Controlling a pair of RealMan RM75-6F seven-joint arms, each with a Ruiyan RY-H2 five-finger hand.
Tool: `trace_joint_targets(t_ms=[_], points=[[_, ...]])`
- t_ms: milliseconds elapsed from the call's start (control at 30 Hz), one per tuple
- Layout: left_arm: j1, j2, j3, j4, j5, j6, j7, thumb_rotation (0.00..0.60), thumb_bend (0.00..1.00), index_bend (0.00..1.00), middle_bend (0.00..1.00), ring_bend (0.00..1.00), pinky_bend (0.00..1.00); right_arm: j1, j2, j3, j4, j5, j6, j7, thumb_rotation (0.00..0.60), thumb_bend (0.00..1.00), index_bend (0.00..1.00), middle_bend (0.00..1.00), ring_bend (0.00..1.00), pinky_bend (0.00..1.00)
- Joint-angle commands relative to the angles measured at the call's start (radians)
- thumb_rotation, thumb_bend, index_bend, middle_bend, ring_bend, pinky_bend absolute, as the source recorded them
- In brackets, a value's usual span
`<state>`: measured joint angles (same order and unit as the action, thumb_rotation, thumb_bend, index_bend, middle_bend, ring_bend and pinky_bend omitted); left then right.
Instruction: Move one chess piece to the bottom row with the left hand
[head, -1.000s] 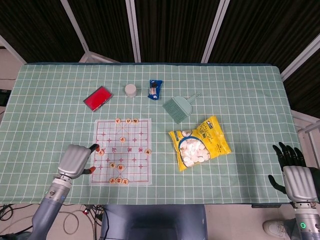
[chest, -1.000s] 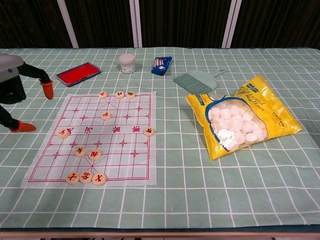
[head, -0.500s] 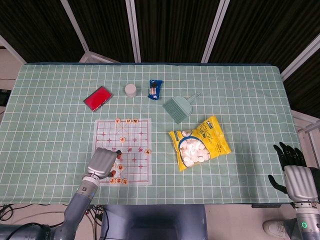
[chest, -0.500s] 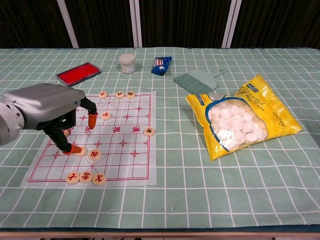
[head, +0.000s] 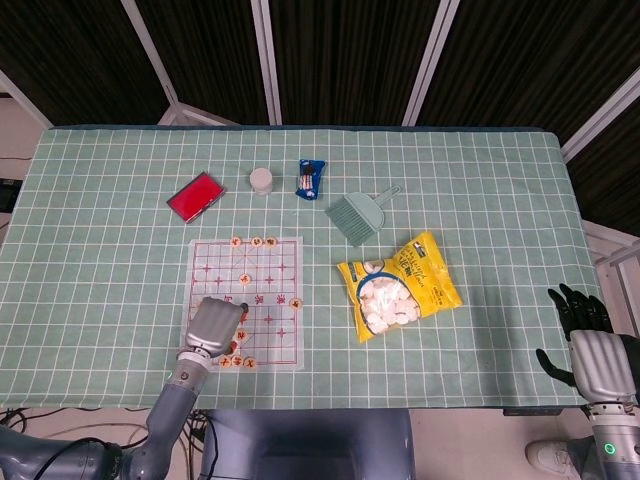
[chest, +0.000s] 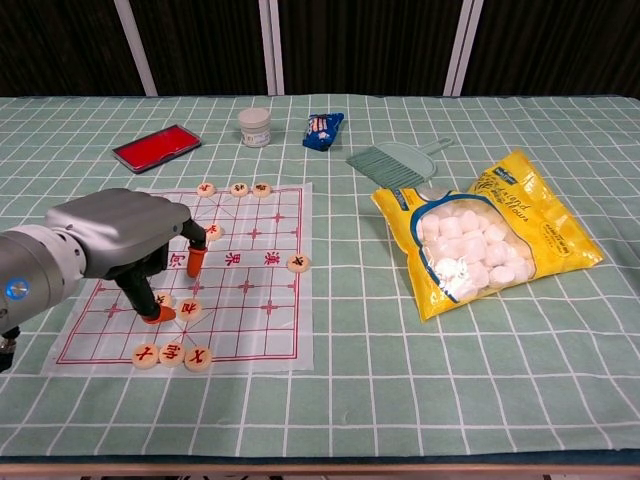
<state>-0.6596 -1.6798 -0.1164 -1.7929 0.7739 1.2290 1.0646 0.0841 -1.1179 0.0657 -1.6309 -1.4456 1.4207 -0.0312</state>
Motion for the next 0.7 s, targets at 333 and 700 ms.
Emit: trace_joint_targets(t_ms=[333, 700], points=[[-0.019, -0.029, 0.016, 0.036, -0.014, 0.001, -0.021, 0.600, 0.18, 0.46, 1.00, 1.00, 1.00, -0.001, 0.000, -0.001, -0.003, 0.001, 0.001, 0.000, 0.600, 0.34, 0.00, 0.00, 0.00, 0.00], [-0.034, -0.033, 0.027, 0.043, -0.046, -0.004, -0.026, 0.600, 0.21, 0.44, 1.00, 1.00, 1.00, -0.001, 0.000, -0.001, -0.004, -0.006, 0.004, 0.017, 0.600, 0.34, 0.00, 0.00, 0.00, 0.00]])
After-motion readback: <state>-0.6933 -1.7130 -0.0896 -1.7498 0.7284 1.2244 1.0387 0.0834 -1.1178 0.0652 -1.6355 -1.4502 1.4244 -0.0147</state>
